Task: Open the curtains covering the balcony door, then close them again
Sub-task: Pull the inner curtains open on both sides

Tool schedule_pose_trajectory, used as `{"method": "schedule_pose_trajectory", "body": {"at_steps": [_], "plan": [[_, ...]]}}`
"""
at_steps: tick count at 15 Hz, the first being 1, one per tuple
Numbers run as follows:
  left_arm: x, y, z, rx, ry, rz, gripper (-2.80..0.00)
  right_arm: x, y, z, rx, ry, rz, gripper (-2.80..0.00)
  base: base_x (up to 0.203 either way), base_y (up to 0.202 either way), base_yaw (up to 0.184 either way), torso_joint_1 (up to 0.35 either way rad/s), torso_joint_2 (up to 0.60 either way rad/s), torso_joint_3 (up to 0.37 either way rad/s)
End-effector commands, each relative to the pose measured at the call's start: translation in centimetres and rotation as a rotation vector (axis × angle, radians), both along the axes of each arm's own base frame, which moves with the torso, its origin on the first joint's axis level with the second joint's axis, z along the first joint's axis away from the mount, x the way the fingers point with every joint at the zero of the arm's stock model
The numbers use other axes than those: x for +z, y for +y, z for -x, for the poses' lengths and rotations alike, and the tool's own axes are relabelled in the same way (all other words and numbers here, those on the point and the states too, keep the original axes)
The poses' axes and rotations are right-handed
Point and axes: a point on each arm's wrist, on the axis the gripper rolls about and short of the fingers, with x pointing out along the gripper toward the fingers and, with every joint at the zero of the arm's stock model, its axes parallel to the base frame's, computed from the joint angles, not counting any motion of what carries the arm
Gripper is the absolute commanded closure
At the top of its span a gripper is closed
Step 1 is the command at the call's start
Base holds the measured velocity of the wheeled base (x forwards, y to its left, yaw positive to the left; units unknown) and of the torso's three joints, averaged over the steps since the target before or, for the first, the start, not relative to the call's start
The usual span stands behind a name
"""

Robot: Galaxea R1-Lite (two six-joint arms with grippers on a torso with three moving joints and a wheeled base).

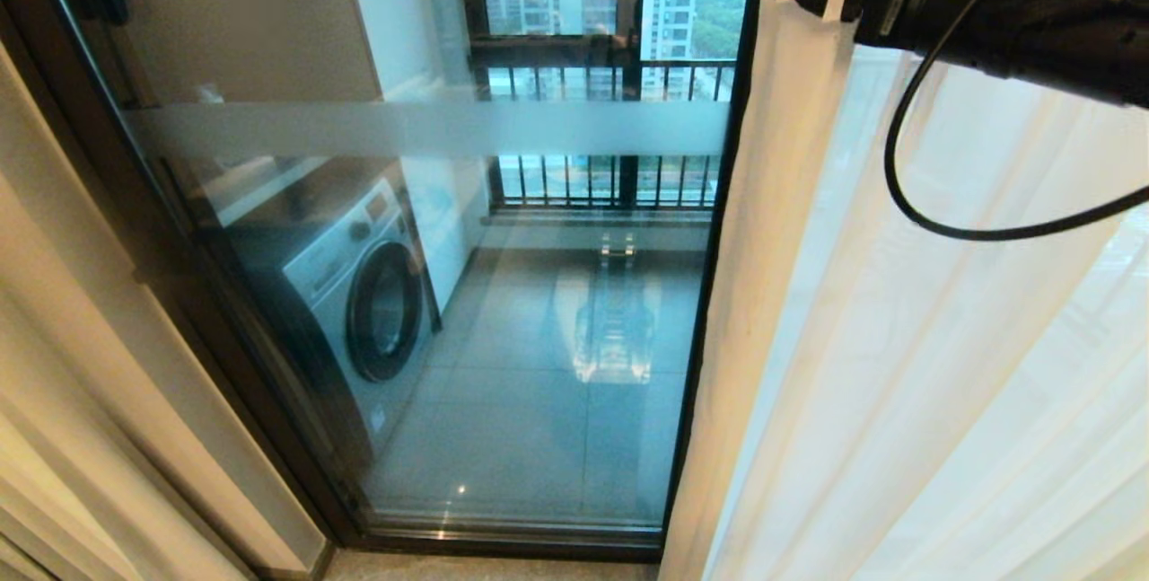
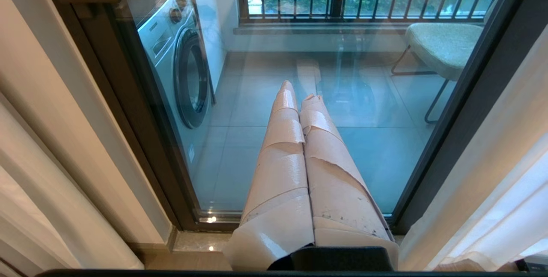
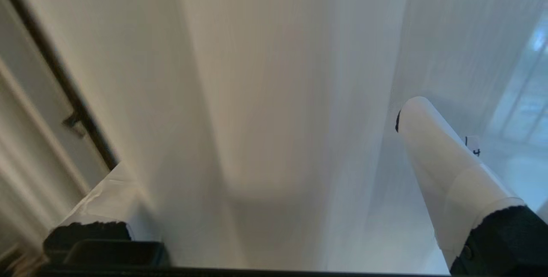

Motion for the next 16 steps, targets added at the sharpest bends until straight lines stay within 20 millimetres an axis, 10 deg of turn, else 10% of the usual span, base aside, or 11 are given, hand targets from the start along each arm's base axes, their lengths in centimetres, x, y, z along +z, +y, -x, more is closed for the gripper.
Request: {"method": "schedule_pose_trajectory", "body": {"at_steps": [1, 16], "plan": [[0.0, 0.0, 0.0, 0.000, -0.001, 0.000, 0.00, -0.7, 0.3, -1.1, -0.021, -0.006, -0.007, -2.80, 0.000, 0.000, 0.000, 0.000, 0.00, 0.000], [0.0, 0.0, 0.0, 0.000, -0.001, 0.000, 0.00, -4.1, 1.1, -5.4, -0.210, -0.023, 0.038, -2.80, 0.000, 0.000, 0.000, 0.000, 0.00, 0.000]]}}
